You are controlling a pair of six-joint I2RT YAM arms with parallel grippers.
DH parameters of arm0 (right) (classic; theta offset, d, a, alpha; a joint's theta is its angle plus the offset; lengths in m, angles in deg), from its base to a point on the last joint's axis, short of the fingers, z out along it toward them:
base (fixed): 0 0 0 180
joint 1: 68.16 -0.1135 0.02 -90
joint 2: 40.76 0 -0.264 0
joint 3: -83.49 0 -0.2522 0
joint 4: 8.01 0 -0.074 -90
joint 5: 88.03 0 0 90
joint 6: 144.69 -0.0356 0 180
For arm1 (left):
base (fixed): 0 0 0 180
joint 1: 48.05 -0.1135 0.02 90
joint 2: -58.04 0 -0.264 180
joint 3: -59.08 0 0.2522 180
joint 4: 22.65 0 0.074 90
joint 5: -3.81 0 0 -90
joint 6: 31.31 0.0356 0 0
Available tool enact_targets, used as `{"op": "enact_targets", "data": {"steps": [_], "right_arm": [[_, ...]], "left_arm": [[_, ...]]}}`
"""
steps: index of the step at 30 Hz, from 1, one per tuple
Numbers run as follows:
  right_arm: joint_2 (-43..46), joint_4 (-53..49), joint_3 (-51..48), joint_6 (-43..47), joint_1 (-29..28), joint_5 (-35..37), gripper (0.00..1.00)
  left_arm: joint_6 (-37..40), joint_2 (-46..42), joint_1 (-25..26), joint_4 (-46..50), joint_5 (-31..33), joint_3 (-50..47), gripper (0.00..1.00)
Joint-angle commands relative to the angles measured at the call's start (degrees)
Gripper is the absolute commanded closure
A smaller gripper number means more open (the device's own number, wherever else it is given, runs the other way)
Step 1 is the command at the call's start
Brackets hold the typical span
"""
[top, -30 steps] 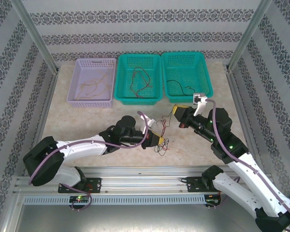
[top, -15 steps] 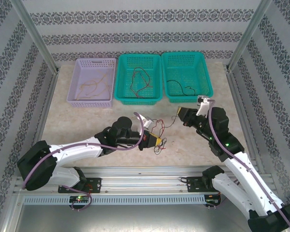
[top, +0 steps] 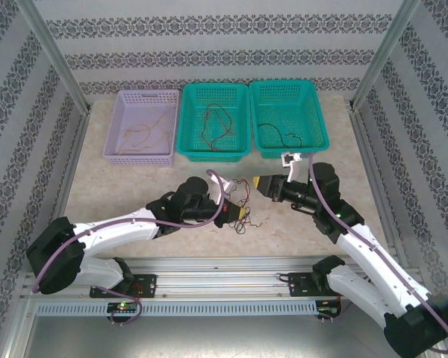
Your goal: Untangle the cables
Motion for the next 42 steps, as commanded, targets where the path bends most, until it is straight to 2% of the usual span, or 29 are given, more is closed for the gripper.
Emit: {"op": "enact_targets", "data": {"steps": [1,5,11,13,14,16,22,29,33,42], "right_arm": [[-2.59,2.08,-0.65,0.49,-2.80,-3.48,0.73],[-4.57,4.39,-1.84,0.40,-5.76,-1.55,0.73],[-4.62,-0.04,-0.46,3.41,-6.65,3.64,0.83],[-3.77,-2.35,0.24,4.47,-6.72,5.51,0.82],[-3.46,-3.23,0.50,4.89,-6.73,6.26,0.80],[-3.01,-5.30,1.05,5.92,-6.72,7.77,0.68],[-2.30,-8.00,1.40,7.18,-6.73,10.63,0.56],[-2.28,-6.69,0.82,6.34,-6.82,10.60,0.61],[-3.54,-1.11,-1.13,3.21,-6.82,8.23,0.61],[-5.29,0.60,-1.40,2.31,-7.00,8.91,0.64]], "left_arm": [[2.13,-0.35,0.78,2.89,1.96,2.07,1.00],[2.31,-0.03,0.78,3.10,1.92,2.42,1.00],[2.30,0.00,0.96,2.71,1.82,2.11,1.00],[2.40,-0.37,0.96,2.76,1.85,1.77,1.00],[2.35,-0.47,0.96,2.84,2.01,1.65,1.00],[2.46,-0.88,0.96,2.93,2.34,1.23,1.00],[2.93,-1.30,0.97,3.78,2.75,1.55,1.00],[3.01,-1.47,1.03,3.69,2.54,1.81,1.00],[2.84,-1.51,1.14,3.27,2.26,1.77,1.00],[2.74,-2.22,1.44,2.78,2.28,1.20,1.00]]}}
